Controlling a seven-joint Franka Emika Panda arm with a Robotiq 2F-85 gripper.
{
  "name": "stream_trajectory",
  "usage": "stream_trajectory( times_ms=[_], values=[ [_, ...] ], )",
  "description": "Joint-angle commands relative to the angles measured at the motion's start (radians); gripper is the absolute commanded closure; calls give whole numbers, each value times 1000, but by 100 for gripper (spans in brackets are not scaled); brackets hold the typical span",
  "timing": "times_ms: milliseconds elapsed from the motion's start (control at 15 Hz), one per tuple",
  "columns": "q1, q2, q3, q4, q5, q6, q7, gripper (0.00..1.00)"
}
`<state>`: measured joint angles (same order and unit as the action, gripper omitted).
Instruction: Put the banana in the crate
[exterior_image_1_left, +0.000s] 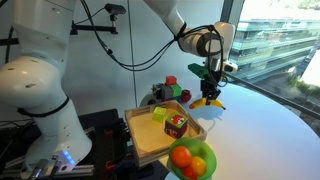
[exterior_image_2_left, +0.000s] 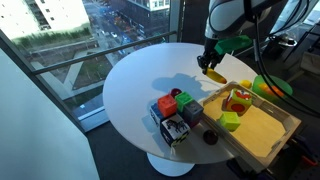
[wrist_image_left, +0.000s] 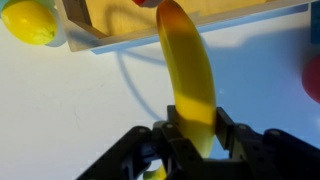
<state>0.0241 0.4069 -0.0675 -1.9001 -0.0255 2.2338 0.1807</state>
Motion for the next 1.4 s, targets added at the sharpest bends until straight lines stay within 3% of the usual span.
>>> stream_trajectory(
  times_ms=[0,333,1000,1333],
  values=[
    [16,-78,12,-87,-19,-15,13,84],
    [50,-140,17,-199,-49,39,52,84],
    [103,-256,32,-453,-153,253,177,84],
    [100,-352,36,-563,-206,265,206,84]
  ],
)
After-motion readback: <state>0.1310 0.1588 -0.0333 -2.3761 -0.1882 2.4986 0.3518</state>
